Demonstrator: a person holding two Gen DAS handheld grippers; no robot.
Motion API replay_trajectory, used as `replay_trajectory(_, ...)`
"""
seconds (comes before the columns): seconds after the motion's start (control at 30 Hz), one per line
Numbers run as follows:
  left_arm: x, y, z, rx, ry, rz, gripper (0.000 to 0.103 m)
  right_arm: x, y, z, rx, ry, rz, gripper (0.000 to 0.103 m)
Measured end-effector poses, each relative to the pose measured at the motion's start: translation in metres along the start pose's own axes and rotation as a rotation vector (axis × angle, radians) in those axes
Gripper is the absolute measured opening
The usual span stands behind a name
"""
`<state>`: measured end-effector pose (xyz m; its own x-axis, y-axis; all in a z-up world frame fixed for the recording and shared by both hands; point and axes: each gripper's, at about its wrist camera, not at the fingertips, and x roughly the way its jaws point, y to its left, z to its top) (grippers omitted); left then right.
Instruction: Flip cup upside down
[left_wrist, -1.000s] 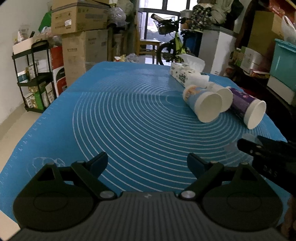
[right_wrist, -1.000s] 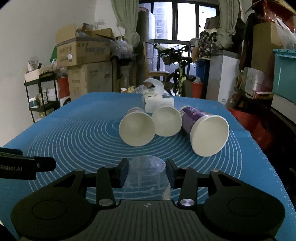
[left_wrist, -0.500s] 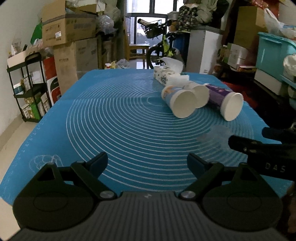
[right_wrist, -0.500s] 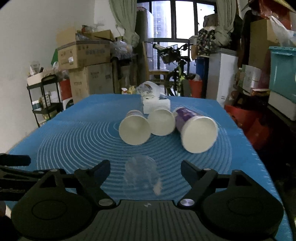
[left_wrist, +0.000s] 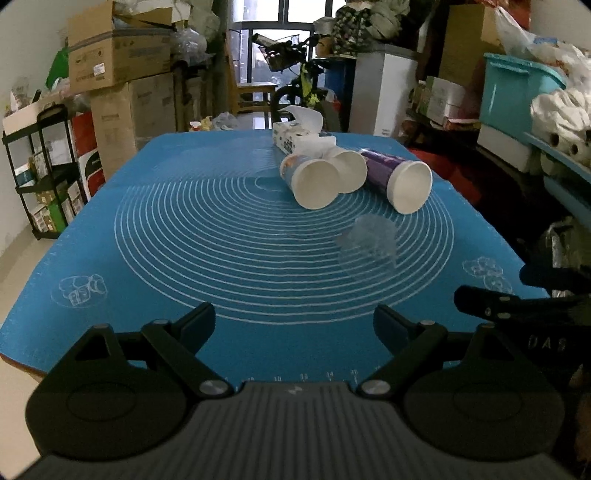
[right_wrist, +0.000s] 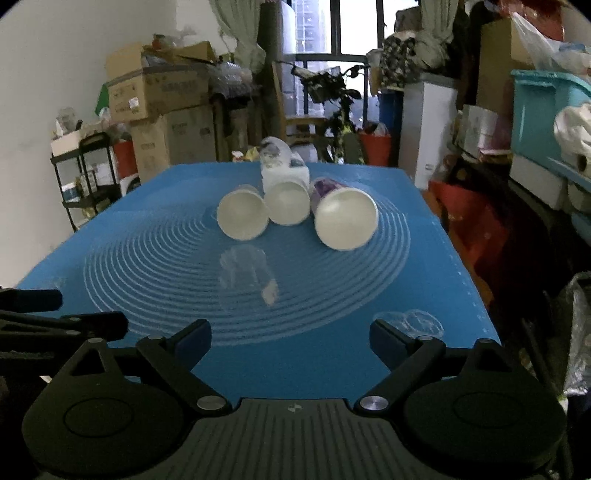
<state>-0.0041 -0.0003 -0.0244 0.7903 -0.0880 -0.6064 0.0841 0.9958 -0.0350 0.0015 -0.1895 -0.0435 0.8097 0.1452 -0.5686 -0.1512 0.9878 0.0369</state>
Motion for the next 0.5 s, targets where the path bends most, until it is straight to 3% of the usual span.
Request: replay_trajectory(0.5, 0.001, -0.011, -0.011, 0.037, 0.017, 0.004, 0.092, -0.007, -0.006, -0.006, -0.010, -0.011, 0.003, 0.093)
